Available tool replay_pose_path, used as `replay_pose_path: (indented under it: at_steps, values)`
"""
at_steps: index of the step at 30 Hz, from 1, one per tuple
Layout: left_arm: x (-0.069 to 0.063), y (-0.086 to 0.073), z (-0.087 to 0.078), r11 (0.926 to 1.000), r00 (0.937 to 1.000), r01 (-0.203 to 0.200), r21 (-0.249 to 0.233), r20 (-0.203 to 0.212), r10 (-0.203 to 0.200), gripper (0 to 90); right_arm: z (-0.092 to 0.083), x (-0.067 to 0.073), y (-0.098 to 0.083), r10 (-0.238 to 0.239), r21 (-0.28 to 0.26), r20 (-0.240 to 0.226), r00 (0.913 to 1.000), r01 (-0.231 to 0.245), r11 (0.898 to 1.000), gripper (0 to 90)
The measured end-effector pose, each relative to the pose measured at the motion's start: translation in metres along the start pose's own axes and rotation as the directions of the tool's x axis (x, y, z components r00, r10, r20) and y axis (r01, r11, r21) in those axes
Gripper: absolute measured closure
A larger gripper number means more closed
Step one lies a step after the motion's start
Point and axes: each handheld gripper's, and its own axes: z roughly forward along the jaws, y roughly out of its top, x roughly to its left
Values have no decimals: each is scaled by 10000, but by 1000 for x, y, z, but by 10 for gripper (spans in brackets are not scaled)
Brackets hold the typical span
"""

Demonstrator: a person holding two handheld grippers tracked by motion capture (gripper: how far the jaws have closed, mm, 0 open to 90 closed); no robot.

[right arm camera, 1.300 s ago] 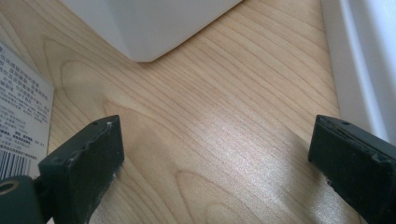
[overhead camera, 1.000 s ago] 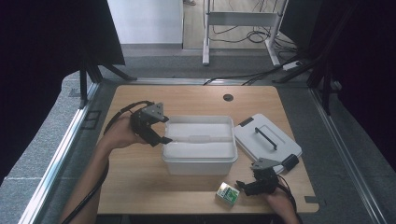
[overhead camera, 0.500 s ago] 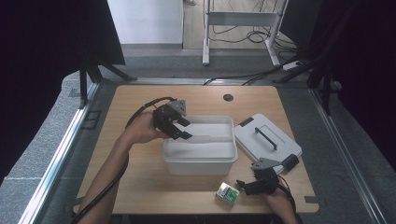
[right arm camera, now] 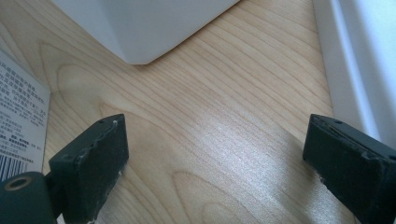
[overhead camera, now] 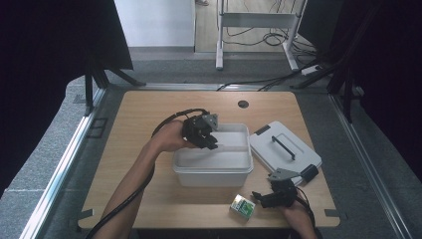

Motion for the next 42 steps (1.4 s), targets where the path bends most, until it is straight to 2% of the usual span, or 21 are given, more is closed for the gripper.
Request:
replay_pose_path:
  at_steps: [1,2,3,8,14,23,25,30,35,42]
  values:
    - [0,0,0,10000,10000,0,0,0,0,771,0,0,0,0,0,0,10000,0,10000,67]
    - [0,0,2,9997,9998,-183,153,-46,183,771,0,0,0,-4,8,-6,10000,4,10000,68]
    - [0,1,4,9996,9998,-213,193,-56,214,809,0,0,0,8,-5,9,10000,-8,10000,70]
    - [1,1,8,9984,9984,-519,219,256,514,884,0,0,0,14,-6,12,10000,-14,10000,70]
    - [5,1,7,9983,9973,-569,134,480,562,891,0,0,0,19,-11,17,10000,-19,10000,72]
    - [4,8,2,9977,9975,-658,158,266,654,892,0,0,0,24,-5,16,10000,-24,10000,74]
    - [3,9,-3,9978,9975,-669,34,214,668,892,0,0,0,25,-4,17,10000,-25,10000,74]
    - [1,12,-18,9976,9986,-526,-453,61,529,891,0,0,0,36,-16,26,10000,-36,10000,74]
    - [-2,14,-29,9984,9988,-379,-410,-310,367,891,0,0,0,37,-17,27,10000,-37,10000,74]
    - [2,7,-39,9991,9965,370,-187,-748,-383,890,0,0,0,49,-9,18,10000,-49,10000,75]
